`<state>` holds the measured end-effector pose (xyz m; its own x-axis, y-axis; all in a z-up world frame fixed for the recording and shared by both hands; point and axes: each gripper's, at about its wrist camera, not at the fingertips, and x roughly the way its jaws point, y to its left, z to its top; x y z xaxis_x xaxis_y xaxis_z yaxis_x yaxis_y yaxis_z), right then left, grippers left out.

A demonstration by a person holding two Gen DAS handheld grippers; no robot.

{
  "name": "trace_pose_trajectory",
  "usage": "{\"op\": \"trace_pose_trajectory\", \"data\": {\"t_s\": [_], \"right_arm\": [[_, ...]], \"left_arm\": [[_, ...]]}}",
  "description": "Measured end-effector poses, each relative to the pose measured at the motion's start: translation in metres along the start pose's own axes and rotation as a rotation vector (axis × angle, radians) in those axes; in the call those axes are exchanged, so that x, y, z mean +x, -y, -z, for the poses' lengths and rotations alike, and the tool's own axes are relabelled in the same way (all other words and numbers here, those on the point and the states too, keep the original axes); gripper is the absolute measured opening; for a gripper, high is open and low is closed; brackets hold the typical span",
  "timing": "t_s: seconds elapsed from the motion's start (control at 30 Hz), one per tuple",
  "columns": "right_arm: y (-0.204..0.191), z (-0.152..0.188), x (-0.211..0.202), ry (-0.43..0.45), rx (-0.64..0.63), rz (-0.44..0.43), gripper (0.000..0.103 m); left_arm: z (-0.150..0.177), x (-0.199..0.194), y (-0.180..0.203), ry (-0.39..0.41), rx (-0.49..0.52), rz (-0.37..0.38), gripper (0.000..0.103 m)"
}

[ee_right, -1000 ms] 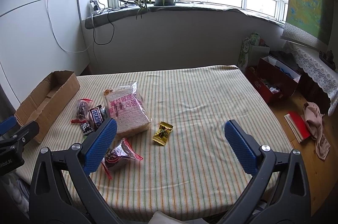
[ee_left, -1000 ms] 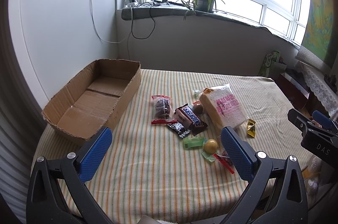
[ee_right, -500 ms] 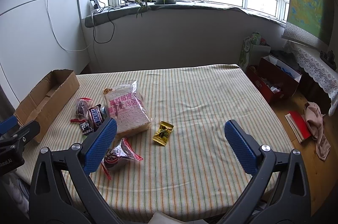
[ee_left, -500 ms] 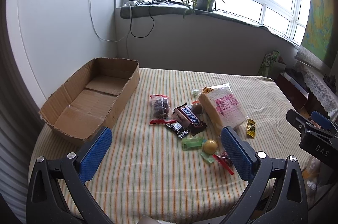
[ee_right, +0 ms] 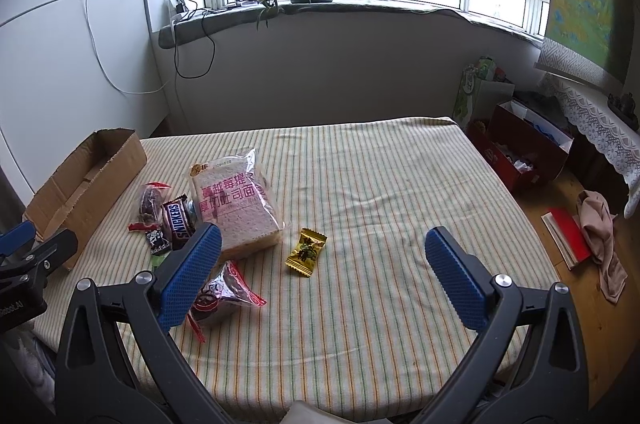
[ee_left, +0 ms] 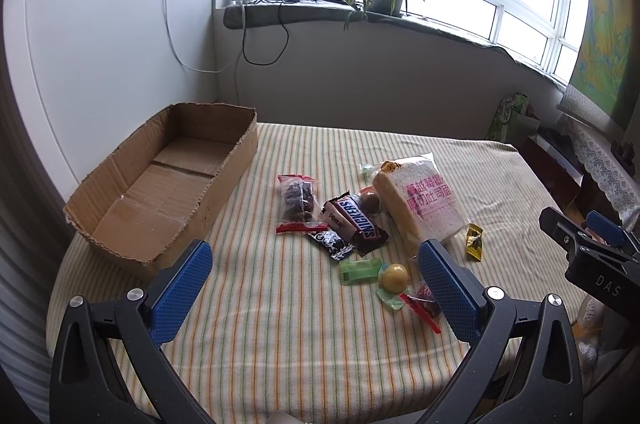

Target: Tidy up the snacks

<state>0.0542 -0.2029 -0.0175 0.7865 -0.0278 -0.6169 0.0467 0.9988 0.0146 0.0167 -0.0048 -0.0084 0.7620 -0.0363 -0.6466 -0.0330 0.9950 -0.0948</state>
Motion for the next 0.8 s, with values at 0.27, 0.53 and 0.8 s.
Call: {"op": "trace_pose_trajectory", "data": {"t_s": [0.27, 0.53, 0.8], "right_arm": [[0.004, 0.001, 0.008, -0.021, 0.003, 0.000, 0.103], [0.010, 0.002, 0.020, -0.034, 0.012, -0.022, 0.103], [0.031, 0.003, 0.041, -0.101, 0.082, -0.148, 0.103]], "left_arm": [[0.002, 0.009, -0.002, -0.022, -0.012, 0.011, 0.102], [0.004, 0.020, -0.003, -0.049, -0.026, 0.039, 0.102], [0.008, 0.029, -0.006, -0.077, -0.062, 0.073, 0.102]]}}
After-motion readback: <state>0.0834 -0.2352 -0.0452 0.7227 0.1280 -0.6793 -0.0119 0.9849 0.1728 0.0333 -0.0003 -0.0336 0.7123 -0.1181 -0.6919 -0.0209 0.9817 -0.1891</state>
